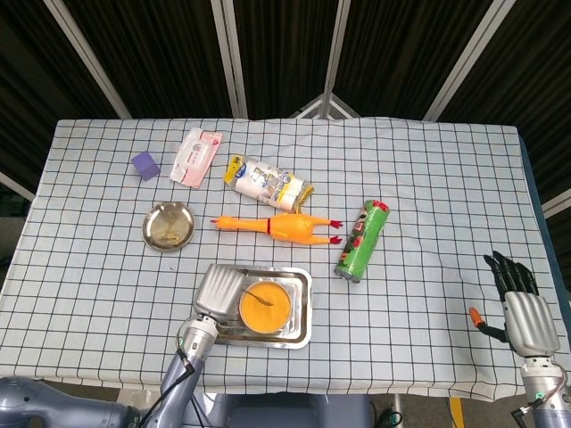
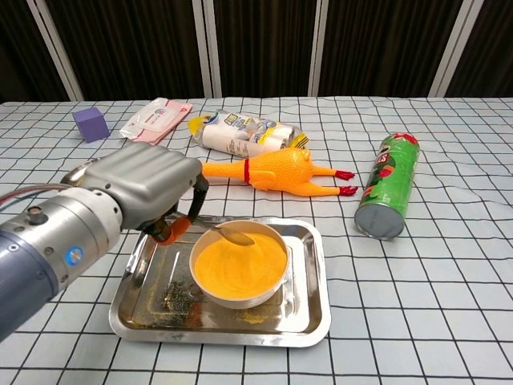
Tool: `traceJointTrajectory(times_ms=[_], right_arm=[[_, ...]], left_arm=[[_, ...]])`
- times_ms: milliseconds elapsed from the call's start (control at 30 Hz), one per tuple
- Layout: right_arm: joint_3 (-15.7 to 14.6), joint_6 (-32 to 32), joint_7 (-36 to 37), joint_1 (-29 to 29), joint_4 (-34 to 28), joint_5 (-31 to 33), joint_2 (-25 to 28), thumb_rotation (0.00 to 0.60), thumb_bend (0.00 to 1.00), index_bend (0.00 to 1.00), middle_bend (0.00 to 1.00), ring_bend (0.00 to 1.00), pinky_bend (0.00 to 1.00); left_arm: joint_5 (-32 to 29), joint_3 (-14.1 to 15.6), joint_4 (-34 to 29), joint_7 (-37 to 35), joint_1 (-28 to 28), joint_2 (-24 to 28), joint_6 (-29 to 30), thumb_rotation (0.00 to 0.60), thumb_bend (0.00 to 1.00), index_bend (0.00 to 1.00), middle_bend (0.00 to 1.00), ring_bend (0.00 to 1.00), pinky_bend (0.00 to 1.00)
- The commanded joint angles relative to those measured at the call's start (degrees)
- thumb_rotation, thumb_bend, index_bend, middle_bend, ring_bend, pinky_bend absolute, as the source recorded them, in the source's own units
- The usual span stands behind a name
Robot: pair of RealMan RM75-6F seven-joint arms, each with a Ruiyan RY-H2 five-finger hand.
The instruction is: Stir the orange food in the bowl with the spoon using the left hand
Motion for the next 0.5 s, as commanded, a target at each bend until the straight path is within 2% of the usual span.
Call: traceJointTrajectory(times_ms=[33, 167, 367, 500], right_arm=[[0.02, -0.02, 0.07, 0.00, 0.01, 0.01, 0.03, 0.600, 0.37, 0.00, 0.00, 0.00, 0.00], [0.00, -0.03, 0.03, -0.01, -0.05, 0.01, 0.07, 0.600, 0.37, 0.00, 0.00, 0.00, 0.00], [-0.05, 0.02, -0.19, -0.07, -0.13, 0.00, 0.07, 0.600, 0.37, 0.00, 0.00, 0.00, 0.00], [-0.05, 0.05, -0.07, -0.13, -0.14, 0.03, 0.15, 0.600, 0.37, 0.00, 0.00, 0.00, 0.00]], left_arm=[[-0.27, 0.51, 0.59, 0.35, -0.55, -0.97, 0.47, 0.600, 0.63, 0.51, 1.00, 0.95, 0.93], [-0.25, 0.57, 0.61, 0.07, -0.83, -1.36, 1.02, 0.600, 0.60, 0.49, 1.00, 0.95, 0.93], [0.00, 0.91, -0.45, -0.71, -0.85, -0.49, 1.64, 0.600, 0.39, 0.43, 0.99, 0.95, 0.93], [0.70, 1.28, -2.12, -2.15, -0.41, 0.77, 2.18, 0.600, 0.34, 0.40, 0.97, 0.94, 0.93]])
